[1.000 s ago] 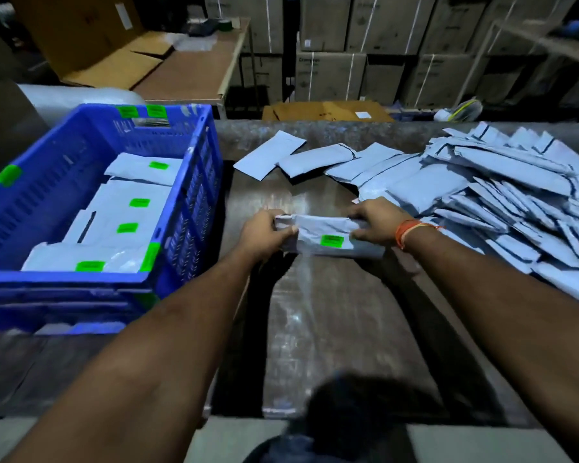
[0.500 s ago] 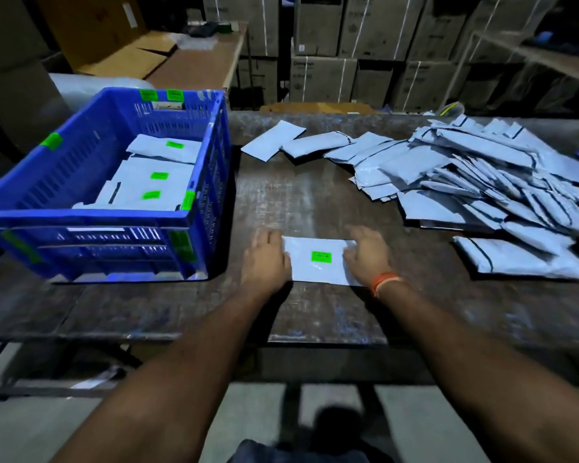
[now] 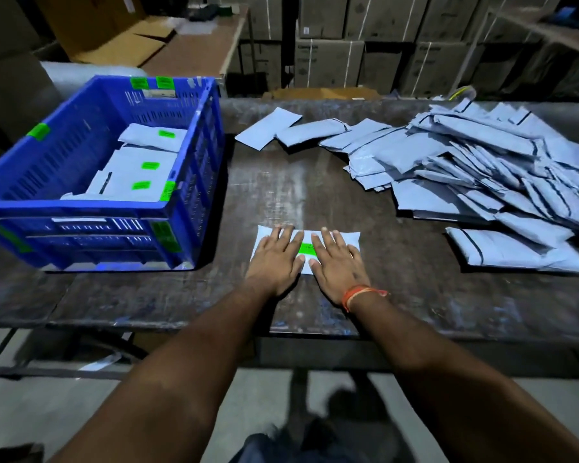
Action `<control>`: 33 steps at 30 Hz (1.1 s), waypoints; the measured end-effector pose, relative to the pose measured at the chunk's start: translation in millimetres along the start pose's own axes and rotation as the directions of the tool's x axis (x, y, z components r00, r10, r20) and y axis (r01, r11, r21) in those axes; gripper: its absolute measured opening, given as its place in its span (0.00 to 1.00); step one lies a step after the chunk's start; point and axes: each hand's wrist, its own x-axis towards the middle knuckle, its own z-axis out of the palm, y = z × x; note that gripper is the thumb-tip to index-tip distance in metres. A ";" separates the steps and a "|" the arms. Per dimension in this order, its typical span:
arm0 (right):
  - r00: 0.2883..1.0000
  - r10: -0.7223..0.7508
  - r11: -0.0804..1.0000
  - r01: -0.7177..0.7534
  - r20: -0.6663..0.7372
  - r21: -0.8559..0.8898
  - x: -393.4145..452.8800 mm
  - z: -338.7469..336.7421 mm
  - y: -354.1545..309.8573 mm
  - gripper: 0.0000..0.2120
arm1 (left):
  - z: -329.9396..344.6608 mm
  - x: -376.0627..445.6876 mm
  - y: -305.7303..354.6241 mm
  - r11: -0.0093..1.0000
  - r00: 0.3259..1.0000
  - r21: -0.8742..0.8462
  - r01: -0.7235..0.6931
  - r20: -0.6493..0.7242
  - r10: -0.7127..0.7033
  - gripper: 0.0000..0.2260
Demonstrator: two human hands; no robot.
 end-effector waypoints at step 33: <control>0.956 0.224 -0.054 -0.180 0.188 0.982 32.0 -85.6 44.7 0.19 | -96.6 10.1 -17.5 0.384 0.836 -0.890 0.245 -0.006 -0.548 0.06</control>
